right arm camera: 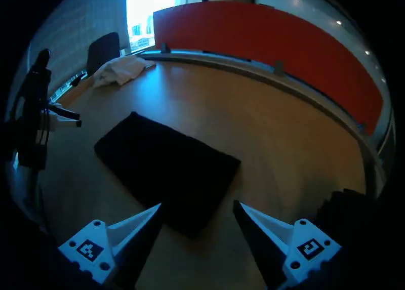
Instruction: Fold towel
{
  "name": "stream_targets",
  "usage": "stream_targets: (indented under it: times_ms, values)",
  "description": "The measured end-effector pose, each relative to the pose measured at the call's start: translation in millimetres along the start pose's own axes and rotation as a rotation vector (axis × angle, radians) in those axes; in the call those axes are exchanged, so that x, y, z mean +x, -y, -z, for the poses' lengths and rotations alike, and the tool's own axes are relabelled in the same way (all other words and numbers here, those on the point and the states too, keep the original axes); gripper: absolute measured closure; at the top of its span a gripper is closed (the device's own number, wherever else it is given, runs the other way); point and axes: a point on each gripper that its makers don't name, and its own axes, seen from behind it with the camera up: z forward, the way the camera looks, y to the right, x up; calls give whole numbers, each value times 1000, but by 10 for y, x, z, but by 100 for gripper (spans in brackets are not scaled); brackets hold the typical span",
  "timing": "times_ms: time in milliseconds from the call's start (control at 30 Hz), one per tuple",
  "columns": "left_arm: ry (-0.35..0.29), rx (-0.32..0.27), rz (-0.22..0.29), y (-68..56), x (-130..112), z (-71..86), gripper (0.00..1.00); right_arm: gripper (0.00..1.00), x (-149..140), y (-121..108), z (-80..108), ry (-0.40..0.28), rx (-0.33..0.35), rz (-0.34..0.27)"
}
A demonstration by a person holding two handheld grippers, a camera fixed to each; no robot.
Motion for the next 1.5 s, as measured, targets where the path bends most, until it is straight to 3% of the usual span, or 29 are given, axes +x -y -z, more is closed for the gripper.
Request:
stream_targets:
  times_ms: [333, 700, 900, 1233, 1500]
  values:
    - [-15, 51, 8, 162, -173, 290, 14, 0, -153, 53, 20, 49, 52, 110]
    - [-11, 89, 10, 303, -368, 532, 14, 4, -323, 71, -32, 101, 84, 155]
    - [0, 99, 6, 341, -494, 627, 14, 27, -421, 69, -43, 133, 96, 150]
    - [3, 107, 20, 401, -611, 754, 14, 51, -513, 89, -34, 168, 129, 145]
    - [5, 114, 21, 448, -658, 804, 14, 51, -548, 72, -68, 180, 124, 147]
